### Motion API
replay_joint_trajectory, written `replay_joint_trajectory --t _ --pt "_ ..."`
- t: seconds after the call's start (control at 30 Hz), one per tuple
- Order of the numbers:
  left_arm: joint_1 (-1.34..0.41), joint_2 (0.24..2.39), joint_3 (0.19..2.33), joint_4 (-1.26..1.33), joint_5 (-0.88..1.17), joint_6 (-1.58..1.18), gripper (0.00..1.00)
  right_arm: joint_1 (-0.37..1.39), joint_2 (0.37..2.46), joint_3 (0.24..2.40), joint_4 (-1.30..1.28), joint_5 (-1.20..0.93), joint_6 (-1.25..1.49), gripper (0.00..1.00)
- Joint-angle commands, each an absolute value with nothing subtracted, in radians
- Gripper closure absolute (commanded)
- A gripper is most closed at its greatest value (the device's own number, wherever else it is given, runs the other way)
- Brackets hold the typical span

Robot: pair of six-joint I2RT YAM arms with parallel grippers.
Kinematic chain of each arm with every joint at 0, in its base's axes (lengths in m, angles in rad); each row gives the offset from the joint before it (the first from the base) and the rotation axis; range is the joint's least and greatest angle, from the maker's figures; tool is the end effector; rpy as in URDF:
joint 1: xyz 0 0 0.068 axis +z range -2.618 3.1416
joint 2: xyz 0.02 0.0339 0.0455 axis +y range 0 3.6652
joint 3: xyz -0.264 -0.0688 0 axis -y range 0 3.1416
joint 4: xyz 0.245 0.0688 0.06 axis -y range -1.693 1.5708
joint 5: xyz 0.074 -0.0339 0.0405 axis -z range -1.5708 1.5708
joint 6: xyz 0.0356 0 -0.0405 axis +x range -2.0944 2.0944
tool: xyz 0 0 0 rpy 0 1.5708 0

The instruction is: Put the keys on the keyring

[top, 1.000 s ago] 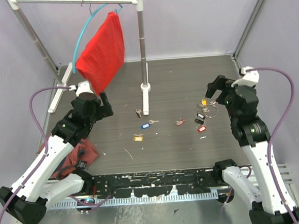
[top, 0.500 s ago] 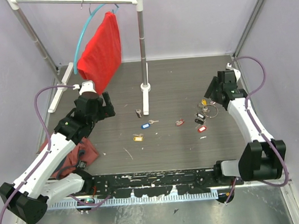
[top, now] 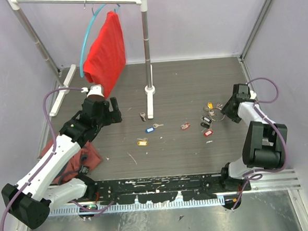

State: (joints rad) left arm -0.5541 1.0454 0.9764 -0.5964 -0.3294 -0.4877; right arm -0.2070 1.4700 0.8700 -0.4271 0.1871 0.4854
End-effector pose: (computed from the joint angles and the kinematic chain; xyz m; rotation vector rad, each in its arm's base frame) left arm 0.1939 -0.1064 0.3184 -0.1045 2.2004 -0.2150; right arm 0.2784 -0.0652 0.1941 0.9371 2.3995 -0.1397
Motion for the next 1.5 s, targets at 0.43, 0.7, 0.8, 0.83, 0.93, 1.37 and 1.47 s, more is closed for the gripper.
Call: replay_joint_trajectory --t 0.43,0.7,0.8,0.83,0.93,1.37,1.47 --pt "-0.552 1.037 0.957 -0.565 -0.295 -0.485 0.02 -0.201 1.597 0.914 -0.324 0.092 0.498 0.60" --pt "-0.552 1.052 0.971 -0.568 -0.295 -0.473 0.02 -0.174 1.639 0.905 -0.316 0.137 0.538 0.68" --pt "-0.553 1.050 0.970 -0.568 -0.301 -0.471 0.02 -0.171 1.662 0.911 -0.318 0.147 0.540 0.70" --pt "-0.553 1.049 0.970 -0.568 -0.303 -0.470 0.02 -0.171 1.665 0.910 -0.315 0.149 0.541 0.74" --pt "-0.552 1.045 0.968 -0.570 -0.309 -0.468 0.02 -0.170 1.642 0.903 -0.306 0.163 0.554 0.81" --pt "-0.552 1.054 0.978 -0.542 -0.262 -0.468 0.02 -0.062 1.345 0.988 -0.375 0.366 0.506 0.99" --pt "-0.552 1.060 0.984 -0.536 -0.248 -0.473 0.02 -0.056 1.383 1.019 -0.384 0.271 0.471 0.74"
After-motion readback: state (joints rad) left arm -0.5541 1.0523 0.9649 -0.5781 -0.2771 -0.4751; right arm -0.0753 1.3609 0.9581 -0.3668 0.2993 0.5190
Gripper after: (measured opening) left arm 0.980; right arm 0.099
